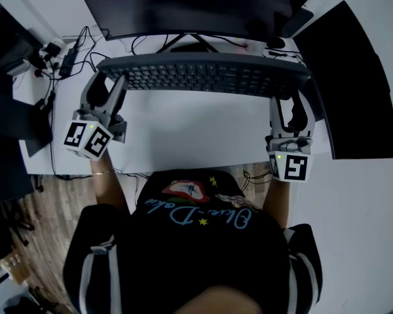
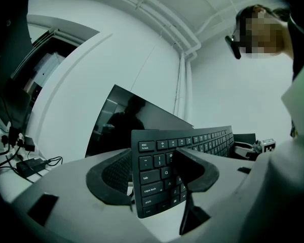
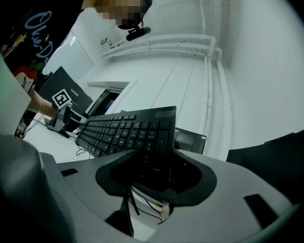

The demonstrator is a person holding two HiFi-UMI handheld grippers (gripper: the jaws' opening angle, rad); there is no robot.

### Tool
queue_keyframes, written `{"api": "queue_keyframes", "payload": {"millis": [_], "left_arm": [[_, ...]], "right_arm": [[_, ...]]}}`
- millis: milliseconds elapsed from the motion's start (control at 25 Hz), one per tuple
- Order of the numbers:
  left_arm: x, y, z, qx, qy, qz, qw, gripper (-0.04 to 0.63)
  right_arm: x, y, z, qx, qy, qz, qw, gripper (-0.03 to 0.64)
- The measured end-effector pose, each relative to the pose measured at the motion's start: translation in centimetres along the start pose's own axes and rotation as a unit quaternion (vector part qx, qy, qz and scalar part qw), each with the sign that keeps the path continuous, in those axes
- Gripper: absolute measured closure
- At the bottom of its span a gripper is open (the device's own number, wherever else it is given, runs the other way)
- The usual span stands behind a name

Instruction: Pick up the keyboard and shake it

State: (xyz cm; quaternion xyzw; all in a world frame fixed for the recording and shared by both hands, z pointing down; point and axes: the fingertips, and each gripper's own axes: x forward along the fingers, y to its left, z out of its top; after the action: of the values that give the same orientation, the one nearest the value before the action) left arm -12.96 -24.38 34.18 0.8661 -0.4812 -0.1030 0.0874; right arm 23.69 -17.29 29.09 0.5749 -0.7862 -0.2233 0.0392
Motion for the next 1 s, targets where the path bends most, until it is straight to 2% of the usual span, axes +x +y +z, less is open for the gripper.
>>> {"api": "queue_keyframes", "payload": {"millis": [320,840,1000], "left_arm": [[0.1,1.1,-2.5,-0.016,0.028,0.004,0.9995,0.35],[-0.3,1.7,-7.4,-0.052,0.091,0.014,0.9944,0.35],[-0.3,1.9,-8.2,-0.056,0.101,0.017,0.9932,0.35]], "right_arm": [[0.2,0.9,-1.9,0.018,0.019,0.005,1.0,0.434],[-0.6,1.8,-6.7,0.066,0.087,0.014,0.994,0.437],[-0.7,2.2,-7.5,0.089,0.088,0.014,0.992,0.439]]}}
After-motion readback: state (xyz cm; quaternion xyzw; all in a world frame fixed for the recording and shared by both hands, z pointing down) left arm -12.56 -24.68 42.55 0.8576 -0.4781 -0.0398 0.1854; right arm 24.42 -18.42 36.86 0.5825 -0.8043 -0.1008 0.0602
